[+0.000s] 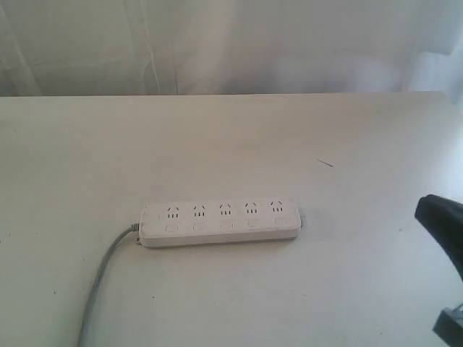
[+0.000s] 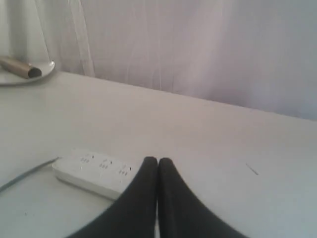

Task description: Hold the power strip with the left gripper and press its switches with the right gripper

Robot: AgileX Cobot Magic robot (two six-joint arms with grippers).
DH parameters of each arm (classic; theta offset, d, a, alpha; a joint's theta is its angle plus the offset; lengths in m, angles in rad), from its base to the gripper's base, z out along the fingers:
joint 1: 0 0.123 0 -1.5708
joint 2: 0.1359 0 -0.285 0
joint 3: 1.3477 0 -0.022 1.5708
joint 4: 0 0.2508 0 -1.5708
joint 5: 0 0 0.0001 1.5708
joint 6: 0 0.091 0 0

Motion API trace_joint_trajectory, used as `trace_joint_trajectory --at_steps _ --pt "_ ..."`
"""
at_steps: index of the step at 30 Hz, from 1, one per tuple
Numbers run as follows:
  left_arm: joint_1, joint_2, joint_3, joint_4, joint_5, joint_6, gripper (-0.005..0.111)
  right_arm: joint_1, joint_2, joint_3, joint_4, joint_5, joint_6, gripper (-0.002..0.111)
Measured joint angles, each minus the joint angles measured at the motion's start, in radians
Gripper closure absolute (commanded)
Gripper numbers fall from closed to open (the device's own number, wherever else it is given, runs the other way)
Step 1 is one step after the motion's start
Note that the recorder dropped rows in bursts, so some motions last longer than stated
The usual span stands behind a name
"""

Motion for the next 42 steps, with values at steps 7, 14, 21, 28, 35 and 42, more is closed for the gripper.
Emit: trace_joint_trajectory --at_steps 7,14,21,28,35,42 --pt "0.000 0.013 0.057 0.000 -0.045 -0.006 0.090 0.000 0.175 0.040 0.000 -0.120 -0.008 0.108" --pt "0.000 0.013 0.064 -0.036 -0.111 -0.012 0.107 0.000 0.086 0.042 0.000 -0.187 -0.048 0.108" --pt "0.000 0.013 0.152 -0.067 -0.223 -0.013 0.107 0.000 -0.007 0.042 0.000 -0.026 -0.076 0.108" --pt "0.000 0.013 0.166 -0.071 -0.287 -0.013 0.107 0.000 -0.007 0.042 0.000 -0.020 -0.076 0.108" --pt "0.000 0.013 0.182 -0.071 -0.322 -0.013 0.107 -0.011 -0.013 0.042 0.000 -0.018 -0.076 0.108" --pt "0.000 0.013 0.182 -0.071 -0.328 -0.013 0.107 -0.156 -0.029 0.042 0.000 -0.016 -0.076 0.108"
